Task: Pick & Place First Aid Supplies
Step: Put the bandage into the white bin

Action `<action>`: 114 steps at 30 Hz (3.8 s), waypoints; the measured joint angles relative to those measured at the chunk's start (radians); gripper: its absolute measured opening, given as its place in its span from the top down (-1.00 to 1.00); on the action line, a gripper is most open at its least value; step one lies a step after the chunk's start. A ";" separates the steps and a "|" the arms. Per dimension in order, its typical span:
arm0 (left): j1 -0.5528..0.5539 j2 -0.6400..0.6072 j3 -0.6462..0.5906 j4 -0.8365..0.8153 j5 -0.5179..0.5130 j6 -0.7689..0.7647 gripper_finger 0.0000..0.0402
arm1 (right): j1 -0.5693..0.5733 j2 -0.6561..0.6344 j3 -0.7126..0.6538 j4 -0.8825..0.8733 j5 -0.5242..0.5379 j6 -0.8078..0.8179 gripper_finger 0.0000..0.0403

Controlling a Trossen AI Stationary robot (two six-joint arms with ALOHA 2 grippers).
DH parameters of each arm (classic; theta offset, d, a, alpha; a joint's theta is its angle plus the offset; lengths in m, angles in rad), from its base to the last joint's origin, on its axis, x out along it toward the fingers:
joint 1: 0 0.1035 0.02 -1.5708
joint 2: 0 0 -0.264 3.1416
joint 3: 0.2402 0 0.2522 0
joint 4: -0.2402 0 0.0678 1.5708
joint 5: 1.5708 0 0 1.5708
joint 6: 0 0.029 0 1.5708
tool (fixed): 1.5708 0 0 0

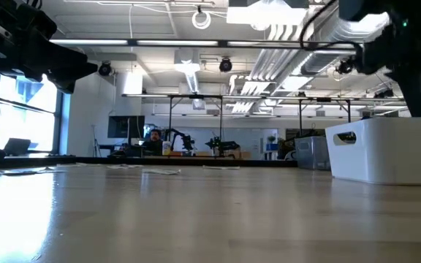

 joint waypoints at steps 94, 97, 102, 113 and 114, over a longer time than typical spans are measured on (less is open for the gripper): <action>0.000 0.000 0.000 0.000 0.000 0.000 0.22 | -0.323 0.745 0.326 0.667 0.021 -0.682 0.40; 0.000 0.000 0.000 0.000 0.000 0.000 0.22 | -0.271 0.726 0.323 0.656 0.018 -0.644 0.40; 0.000 0.000 0.000 0.000 0.000 0.000 0.22 | -0.212 0.667 0.323 0.704 0.054 -0.613 0.40; 0.000 0.000 0.000 0.000 0.000 0.000 0.22 | -0.102 0.728 0.324 0.890 0.111 -0.814 0.40; 0.000 0.000 0.000 0.000 0.000 0.000 0.22 | -0.098 0.737 0.324 0.906 0.127 -0.815 0.40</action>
